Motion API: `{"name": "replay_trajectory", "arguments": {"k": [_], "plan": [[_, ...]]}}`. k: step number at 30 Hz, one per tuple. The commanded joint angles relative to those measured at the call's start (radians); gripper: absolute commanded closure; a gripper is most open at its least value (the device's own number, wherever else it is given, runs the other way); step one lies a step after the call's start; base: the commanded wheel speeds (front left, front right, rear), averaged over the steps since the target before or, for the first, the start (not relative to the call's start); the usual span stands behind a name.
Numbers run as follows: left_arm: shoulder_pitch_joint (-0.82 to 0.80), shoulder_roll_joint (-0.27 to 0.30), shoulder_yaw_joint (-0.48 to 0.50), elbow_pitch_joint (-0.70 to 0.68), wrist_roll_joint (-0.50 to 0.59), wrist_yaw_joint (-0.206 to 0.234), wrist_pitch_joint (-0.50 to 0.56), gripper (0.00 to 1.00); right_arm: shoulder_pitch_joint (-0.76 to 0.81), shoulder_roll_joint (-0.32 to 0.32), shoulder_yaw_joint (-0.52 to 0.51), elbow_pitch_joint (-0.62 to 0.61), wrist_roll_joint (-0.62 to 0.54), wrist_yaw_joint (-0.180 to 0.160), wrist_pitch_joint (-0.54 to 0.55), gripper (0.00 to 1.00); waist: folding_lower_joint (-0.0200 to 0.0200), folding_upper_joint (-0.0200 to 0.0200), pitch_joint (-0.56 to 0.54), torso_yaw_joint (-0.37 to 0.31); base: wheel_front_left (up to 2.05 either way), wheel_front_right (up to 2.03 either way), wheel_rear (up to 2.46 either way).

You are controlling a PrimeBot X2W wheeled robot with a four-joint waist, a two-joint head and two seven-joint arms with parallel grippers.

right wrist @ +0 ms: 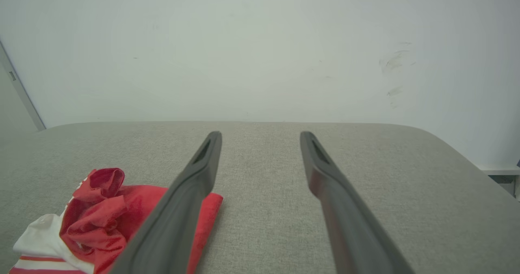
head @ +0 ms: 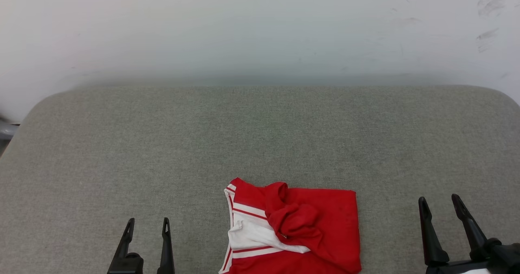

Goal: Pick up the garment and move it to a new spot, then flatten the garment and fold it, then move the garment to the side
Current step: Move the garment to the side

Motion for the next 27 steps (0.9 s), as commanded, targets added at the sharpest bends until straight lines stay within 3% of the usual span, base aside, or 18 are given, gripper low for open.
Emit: {"name": "replay_trajectory", "arguments": {"k": [1,11,17,22,27], "plan": [[0.006,0.005,-0.002,-0.003,0.001,0.001,-0.002,0.00,0.012,0.006,-0.003,0.001,-0.003,-0.001,-0.004,0.00,0.0001,0.0000,0.000,0.001,0.00,0.00,0.00],[0.007,0.003,-0.006,-0.001,-0.001,0.003,-0.002,0.00,0.005,0.012,-0.005,0.019,-0.004,-0.001,-0.003,0.00,0.0001,0.0000,-0.002,0.015,0.00,0.00,0.00],[-0.004,0.002,-0.009,0.003,-0.003,0.002,-0.002,0.00,-0.085,-0.038,-0.001,0.002,0.016,-0.001,0.021,0.00,0.0001,0.0000,-0.001,0.027,0.00,0.00,0.00],[-0.017,0.004,-0.011,0.006,-0.003,-0.004,-0.002,0.00,-0.215,-0.134,0.055,-0.001,0.085,-0.001,0.158,0.00,0.0001,0.0000,0.005,0.041,0.00,0.00,0.00],[-0.028,0.003,-0.016,0.010,-0.003,-0.007,-0.002,0.00,-0.344,-0.251,0.182,0.013,0.237,-0.001,0.454,0.00,0.0001,0.0000,0.013,0.054,0.00,0.00,0.00]]}}
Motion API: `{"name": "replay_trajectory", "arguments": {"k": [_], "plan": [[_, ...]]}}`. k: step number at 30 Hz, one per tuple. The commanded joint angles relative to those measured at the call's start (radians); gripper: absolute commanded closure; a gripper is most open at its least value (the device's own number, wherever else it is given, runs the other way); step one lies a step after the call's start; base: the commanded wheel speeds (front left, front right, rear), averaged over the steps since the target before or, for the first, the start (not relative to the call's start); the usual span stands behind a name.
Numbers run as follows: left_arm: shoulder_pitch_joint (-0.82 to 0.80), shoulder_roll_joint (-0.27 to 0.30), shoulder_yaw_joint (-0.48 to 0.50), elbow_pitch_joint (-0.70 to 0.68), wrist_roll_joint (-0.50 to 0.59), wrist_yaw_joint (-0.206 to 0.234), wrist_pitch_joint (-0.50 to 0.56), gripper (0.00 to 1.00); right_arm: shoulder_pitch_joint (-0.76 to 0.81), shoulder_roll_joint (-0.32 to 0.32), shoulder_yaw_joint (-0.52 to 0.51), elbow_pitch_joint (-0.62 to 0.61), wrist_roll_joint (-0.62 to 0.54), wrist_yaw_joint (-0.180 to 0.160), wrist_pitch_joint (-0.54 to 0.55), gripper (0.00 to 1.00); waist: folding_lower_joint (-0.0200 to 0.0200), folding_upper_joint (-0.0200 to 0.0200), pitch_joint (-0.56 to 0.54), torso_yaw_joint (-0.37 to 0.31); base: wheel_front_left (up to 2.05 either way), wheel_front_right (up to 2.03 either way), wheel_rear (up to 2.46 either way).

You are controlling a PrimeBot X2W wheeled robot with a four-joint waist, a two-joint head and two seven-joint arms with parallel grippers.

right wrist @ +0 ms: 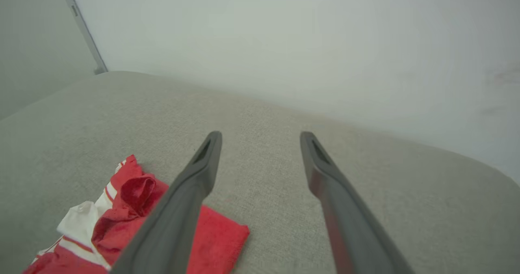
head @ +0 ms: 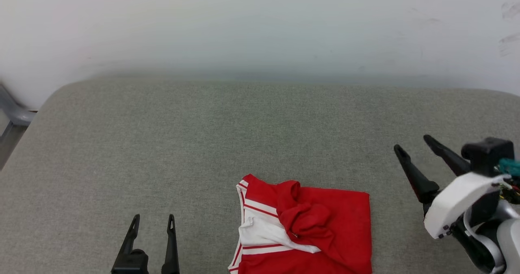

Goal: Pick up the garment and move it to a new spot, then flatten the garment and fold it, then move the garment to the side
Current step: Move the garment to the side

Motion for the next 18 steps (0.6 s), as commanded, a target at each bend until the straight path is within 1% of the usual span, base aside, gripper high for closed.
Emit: {"name": "replay_trajectory", "arguments": {"k": [1,5,9,13,18], "plan": [[-0.014,0.003,0.001,0.002,-0.003,-0.003,-0.002,0.00,-0.024,-0.022,0.018,0.008,0.043,-0.001,0.064,0.00,-0.0001,0.0000,0.005,0.004,0.00,0.00,0.00],[-0.021,-0.001,-0.005,0.002,-0.003,-0.002,-0.002,0.00,-0.075,-0.090,0.084,0.023,0.199,-0.001,0.331,0.00,-0.0001,0.0000,0.020,0.017,0.00,0.00,0.00],[-0.033,-0.004,-0.010,0.002,-0.005,-0.001,-0.002,0.00,-0.086,-0.133,0.113,0.042,0.314,-0.001,0.532,0.00,-0.0001,0.0000,0.036,0.030,0.00,0.00,0.00],[-0.047,-0.009,-0.018,0.002,-0.005,-0.001,-0.002,0.00,-0.069,-0.151,0.127,0.062,0.373,-0.001,0.645,0.00,-0.0001,0.0000,0.060,0.045,0.00,0.00,0.00],[-0.071,-0.016,-0.028,0.001,-0.004,-0.001,-0.002,0.00,-0.063,-0.146,0.138,0.093,0.394,-0.001,0.687,0.00,-0.0001,0.0000,0.096,0.067,0.00,0.00,0.00]]}}
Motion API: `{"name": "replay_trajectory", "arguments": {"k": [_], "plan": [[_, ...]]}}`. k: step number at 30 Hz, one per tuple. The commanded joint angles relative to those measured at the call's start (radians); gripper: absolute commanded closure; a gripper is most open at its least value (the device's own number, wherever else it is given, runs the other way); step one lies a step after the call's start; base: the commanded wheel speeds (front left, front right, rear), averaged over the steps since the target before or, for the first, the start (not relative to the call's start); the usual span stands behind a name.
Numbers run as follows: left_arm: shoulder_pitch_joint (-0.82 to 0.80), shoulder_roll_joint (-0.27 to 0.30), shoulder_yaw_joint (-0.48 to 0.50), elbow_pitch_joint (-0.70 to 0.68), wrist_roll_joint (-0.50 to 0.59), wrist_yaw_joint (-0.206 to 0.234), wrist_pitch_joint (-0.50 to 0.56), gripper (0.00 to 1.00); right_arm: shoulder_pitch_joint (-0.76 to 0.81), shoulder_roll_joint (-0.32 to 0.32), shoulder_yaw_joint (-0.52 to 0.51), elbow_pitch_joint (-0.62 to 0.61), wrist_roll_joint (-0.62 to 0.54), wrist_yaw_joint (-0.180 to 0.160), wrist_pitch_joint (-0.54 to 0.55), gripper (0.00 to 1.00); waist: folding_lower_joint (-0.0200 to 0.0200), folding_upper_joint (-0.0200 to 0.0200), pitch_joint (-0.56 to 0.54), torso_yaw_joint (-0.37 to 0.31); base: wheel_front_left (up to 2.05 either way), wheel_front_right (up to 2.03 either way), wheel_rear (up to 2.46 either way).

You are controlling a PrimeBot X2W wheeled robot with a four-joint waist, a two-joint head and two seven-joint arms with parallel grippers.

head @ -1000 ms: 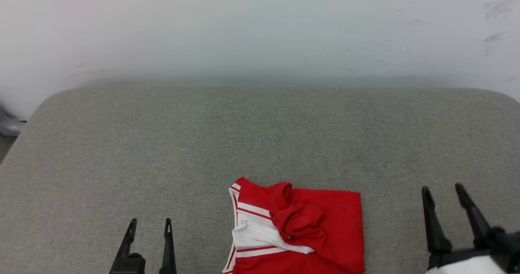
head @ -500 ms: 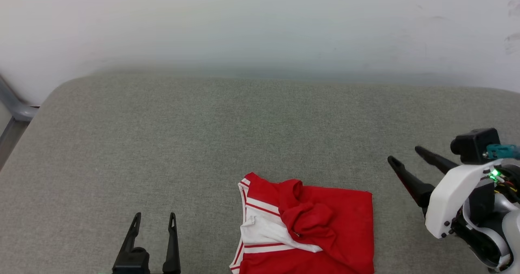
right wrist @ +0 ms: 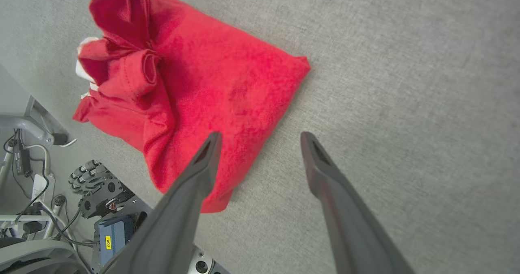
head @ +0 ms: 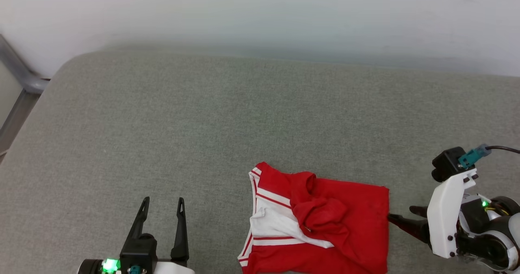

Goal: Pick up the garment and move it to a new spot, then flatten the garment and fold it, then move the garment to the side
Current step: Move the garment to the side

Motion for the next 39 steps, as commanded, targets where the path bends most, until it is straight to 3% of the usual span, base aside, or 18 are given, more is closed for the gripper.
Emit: {"name": "replay_trajectory", "arguments": {"k": [1,13,21,22,23,32,39], "plan": [[-0.015,-0.005,-0.002,0.000,-0.004,-0.002,-0.002,0.00,0.005,0.005,0.006,0.011,0.004,-0.001,0.002,0.00,-0.0001,0.0000,0.019,0.014,0.00,0.00,0.00],[-0.061,-0.012,-0.018,0.003,-0.005,-0.002,-0.002,0.00,0.007,0.070,0.060,0.154,0.015,-0.001,-0.015,0.00,-0.0001,0.0000,0.091,0.049,0.00,0.00,0.00],[-0.077,-0.014,-0.017,0.011,-0.005,-0.001,-0.002,0.00,0.009,0.090,0.130,0.221,0.032,-0.001,-0.101,0.00,-0.0001,0.0000,0.106,0.050,0.00,0.00,0.00],[-0.077,-0.014,-0.016,0.012,-0.004,-0.002,-0.002,0.00,0.005,0.088,0.136,0.222,0.036,-0.001,-0.118,0.70,-0.0001,0.0000,0.105,0.049,0.00,0.00,0.00],[-0.077,-0.014,-0.015,0.013,-0.004,-0.002,-0.002,0.00,0.000,0.088,0.139,0.222,0.038,-0.001,-0.133,1.00,-0.0001,0.0000,0.104,0.048,0.00,0.00,0.00],[-0.057,-0.013,-0.007,0.020,-0.004,-0.001,-0.002,0.00,-0.051,0.038,0.155,0.183,0.081,-0.001,-0.229,1.00,-0.0001,0.0000,0.078,0.025,0.00,0.00,0.00],[-0.039,-0.012,0.005,0.012,-0.006,0.004,-0.002,0.00,-0.091,-0.057,0.195,0.100,0.046,-0.001,-0.267,1.00,-0.0001,0.0000,0.063,-0.044,0.00,0.00,0.00]]}}
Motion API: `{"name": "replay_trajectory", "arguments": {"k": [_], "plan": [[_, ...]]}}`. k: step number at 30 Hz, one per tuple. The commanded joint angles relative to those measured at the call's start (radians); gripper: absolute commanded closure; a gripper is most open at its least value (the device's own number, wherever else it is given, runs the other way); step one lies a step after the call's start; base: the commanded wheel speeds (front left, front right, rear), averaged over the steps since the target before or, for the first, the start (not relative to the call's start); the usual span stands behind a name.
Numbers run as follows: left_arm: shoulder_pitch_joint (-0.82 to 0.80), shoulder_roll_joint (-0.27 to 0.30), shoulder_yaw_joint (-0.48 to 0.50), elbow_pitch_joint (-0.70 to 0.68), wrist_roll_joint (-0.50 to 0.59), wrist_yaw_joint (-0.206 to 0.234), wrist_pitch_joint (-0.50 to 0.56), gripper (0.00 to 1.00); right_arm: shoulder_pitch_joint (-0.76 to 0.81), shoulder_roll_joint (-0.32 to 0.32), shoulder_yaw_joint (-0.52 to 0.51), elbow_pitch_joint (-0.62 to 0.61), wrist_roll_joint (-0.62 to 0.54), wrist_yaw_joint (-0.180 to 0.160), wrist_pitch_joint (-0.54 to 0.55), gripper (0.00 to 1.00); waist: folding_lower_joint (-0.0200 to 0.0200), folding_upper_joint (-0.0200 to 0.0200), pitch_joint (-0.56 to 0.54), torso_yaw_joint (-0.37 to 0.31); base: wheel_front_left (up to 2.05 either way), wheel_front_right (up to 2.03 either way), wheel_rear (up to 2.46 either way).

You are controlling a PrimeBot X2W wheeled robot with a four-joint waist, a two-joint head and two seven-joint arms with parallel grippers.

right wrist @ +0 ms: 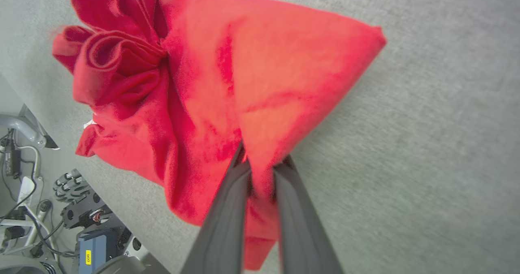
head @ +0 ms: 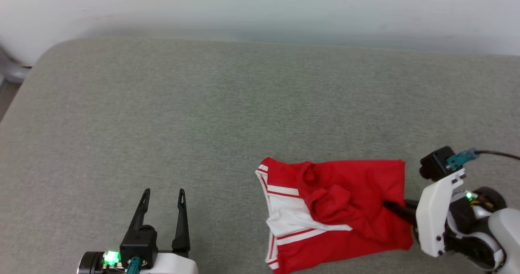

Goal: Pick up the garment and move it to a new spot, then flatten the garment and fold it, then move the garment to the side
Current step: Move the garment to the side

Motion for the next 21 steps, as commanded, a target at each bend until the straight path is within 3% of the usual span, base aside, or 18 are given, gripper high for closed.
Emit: {"name": "replay_trajectory", "arguments": {"k": [1,12,21], "plan": [[0.002,0.002,0.006,-0.006,0.000,0.002,-0.002,0.00,-0.031,-0.035,0.011,-0.021,-0.017,-0.002,-0.011,1.00,-0.0001,0.0000,-0.003,-0.038,0.00,0.00,0.00],[-0.015,0.004,0.025,-0.026,0.008,0.018,-0.002,0.00,-0.140,-0.197,0.037,-0.077,-0.085,-0.002,-0.045,1.00,-0.0001,0.0000,0.023,-0.199,0.00,0.00,0.00],[-0.050,0.016,0.039,-0.066,0.020,0.027,-0.002,0.00,-0.225,-0.296,-0.003,-0.043,-0.111,-0.002,-0.075,1.00,-0.0001,0.0000,0.108,-0.259,0.00,0.00,0.00]]}}
